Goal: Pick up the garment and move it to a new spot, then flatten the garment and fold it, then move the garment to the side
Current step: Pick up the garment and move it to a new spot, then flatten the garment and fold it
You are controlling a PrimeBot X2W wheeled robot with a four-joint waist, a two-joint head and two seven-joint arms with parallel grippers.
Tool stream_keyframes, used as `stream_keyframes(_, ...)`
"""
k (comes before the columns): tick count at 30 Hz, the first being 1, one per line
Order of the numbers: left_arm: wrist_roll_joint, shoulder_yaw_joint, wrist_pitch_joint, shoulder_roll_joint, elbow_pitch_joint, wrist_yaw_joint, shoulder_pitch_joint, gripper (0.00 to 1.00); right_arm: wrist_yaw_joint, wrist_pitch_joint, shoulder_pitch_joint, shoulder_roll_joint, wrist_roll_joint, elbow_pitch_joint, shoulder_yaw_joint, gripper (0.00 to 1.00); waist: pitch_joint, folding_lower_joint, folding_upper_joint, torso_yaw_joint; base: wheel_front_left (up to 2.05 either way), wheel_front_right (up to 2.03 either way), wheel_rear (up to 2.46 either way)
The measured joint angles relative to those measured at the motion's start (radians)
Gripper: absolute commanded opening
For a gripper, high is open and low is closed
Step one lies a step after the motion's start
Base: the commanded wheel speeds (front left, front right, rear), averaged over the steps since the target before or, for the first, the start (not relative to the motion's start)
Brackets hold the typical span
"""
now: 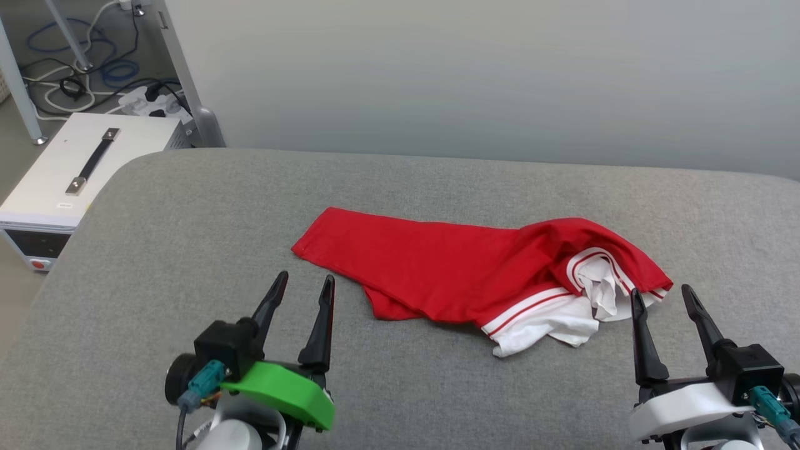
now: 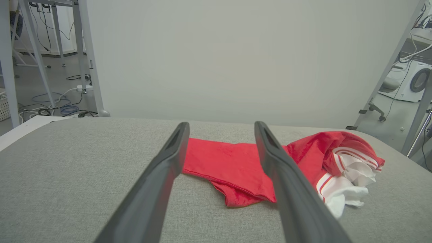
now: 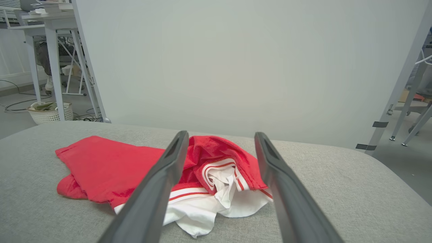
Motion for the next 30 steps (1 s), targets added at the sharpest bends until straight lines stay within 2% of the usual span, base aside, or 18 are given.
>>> stream_keyframes(6,0.025,0.055,-0.001,-0.053,-0.033,-0.021,0.081,1.0,0.0,0.0,0.007,0.0,0.007,0.002,0.009,1.0,-0.012,0.0,0.0,-0.004,0.0,0.0,0.0)
stream_keyframes(14,0.069,0.087,-0.001,-0.079,-0.015,-0.062,0.088,1.0,0.0,0.0,0.007,0.0,0.008,0.002,0.011,1.0,-0.002,0.0,0.0,-0.011,0.0,0.0,0.0)
stream_keyframes(21,0.063,0.086,0.01,-0.108,0.044,-0.077,0.086,1.0,0.0,0.0,0.006,0.0,0.008,-0.003,0.013,1.0,0.023,0.0,0.0,-0.023,0.0,0.0,0.0)
stream_keyframes(24,0.026,0.055,0.09,-0.13,0.044,-0.102,0.066,1.0,0.0,0.0,0.003,0.0,0.005,-0.012,0.01,1.0,0.045,0.0,0.0,-0.029,0.0,0.0,0.0)
stream_keyframes(30,-0.037,-0.04,0.411,-0.171,0.026,-0.11,-0.041,1.0,0.0,0.0,-0.015,0.0,-0.001,-0.019,0.016,1.0,0.097,0.0,0.0,-0.043,0.0,0.0,0.0)
